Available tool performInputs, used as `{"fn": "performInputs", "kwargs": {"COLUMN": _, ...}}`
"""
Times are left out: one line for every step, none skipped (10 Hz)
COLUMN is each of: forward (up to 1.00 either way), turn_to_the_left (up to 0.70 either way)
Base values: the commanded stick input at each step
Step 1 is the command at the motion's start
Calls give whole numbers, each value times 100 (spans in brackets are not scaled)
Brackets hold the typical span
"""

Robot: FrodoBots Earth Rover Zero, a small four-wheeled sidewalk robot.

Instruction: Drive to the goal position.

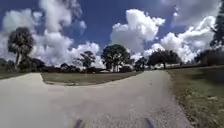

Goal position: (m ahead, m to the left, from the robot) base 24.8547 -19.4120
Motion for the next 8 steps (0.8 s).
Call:
{"fn": "performInputs", "kwargs": {"forward": 70, "turn_to_the_left": 0}}
{"fn": "performInputs", "kwargs": {"forward": 70, "turn_to_the_left": 0}}
{"fn": "performInputs", "kwargs": {"forward": 70, "turn_to_the_left": 0}}
{"fn": "performInputs", "kwargs": {"forward": 70, "turn_to_the_left": 0}}
{"fn": "performInputs", "kwargs": {"forward": 70, "turn_to_the_left": 0}}
{"fn": "performInputs", "kwargs": {"forward": 70, "turn_to_the_left": 0}}
{"fn": "performInputs", "kwargs": {"forward": 70, "turn_to_the_left": -2}}
{"fn": "performInputs", "kwargs": {"forward": 70, "turn_to_the_left": -24}}
